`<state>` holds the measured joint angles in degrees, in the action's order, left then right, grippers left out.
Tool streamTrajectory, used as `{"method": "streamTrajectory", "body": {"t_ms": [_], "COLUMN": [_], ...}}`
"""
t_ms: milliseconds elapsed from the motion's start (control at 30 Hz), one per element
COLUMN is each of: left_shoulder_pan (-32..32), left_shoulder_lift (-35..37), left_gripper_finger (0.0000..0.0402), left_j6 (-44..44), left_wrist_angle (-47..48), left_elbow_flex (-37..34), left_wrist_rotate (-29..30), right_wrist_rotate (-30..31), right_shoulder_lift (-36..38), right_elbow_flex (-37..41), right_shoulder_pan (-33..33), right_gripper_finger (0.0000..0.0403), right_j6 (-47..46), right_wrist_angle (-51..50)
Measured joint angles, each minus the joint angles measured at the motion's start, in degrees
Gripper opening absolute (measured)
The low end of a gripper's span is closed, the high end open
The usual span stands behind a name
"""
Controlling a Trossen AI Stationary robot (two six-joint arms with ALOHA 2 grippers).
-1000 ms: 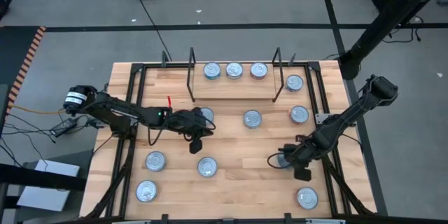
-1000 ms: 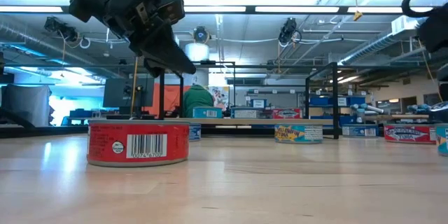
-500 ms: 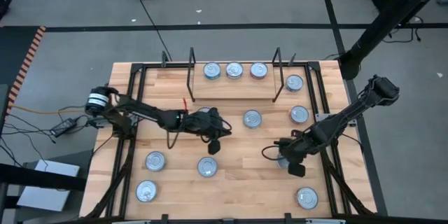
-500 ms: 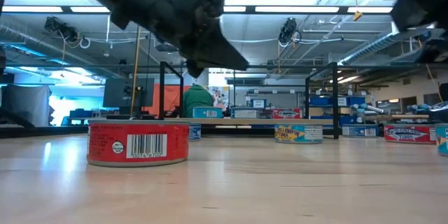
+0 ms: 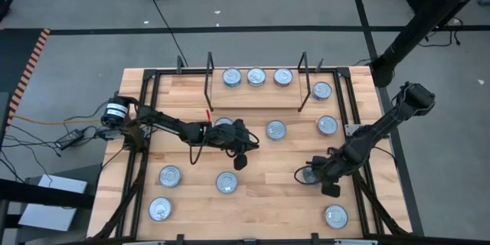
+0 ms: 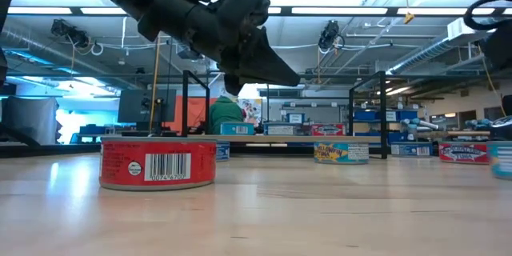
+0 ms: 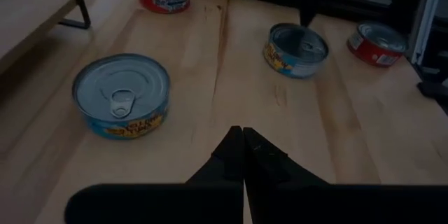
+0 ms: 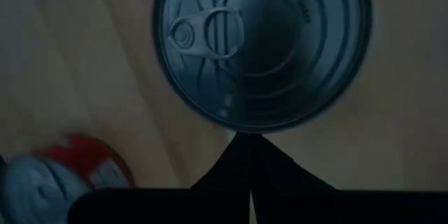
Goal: Stack canned seafood by type on shelf
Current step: Put the yellow-blue tuna can on the shelf
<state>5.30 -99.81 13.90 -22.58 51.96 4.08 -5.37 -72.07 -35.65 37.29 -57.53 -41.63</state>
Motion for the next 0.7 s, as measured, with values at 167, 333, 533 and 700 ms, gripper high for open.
{"method": "streamTrajectory", "body": {"t_ms": [167,333,533,700], "left_shoulder_pan": [-0.02,-0.02,0.34,0.90], "left_shoulder_lift": [0.00,-0.70,-4.70,-7.45], "left_gripper_finger": [0.0000,0.0000,0.0001,0.0001], "left_j6": [-0.09,-0.14,2.88,4.42], "left_wrist_angle": [-0.34,-1.16,-6.57,-9.73], "left_elbow_flex": [0.00,0.01,0.09,0.03], "left_wrist_rotate": [1.35,2.26,2.18,2.50], "right_wrist_rotate": [5.18,5.67,6.05,7.23], "right_shoulder_lift": [0.00,0.00,-0.03,-0.20], "right_elbow_flex": [0.18,-2.40,-2.81,0.04], "right_shoulder_pan": [-1.97,-3.06,-3.35,-4.87], "right_gripper_finger": [0.0005,0.0005,0.0005,0.0005], "right_j6": [-0.70,2.02,2.83,4.11], "right_wrist_angle": [5.26,5.30,1.30,7.12]}}
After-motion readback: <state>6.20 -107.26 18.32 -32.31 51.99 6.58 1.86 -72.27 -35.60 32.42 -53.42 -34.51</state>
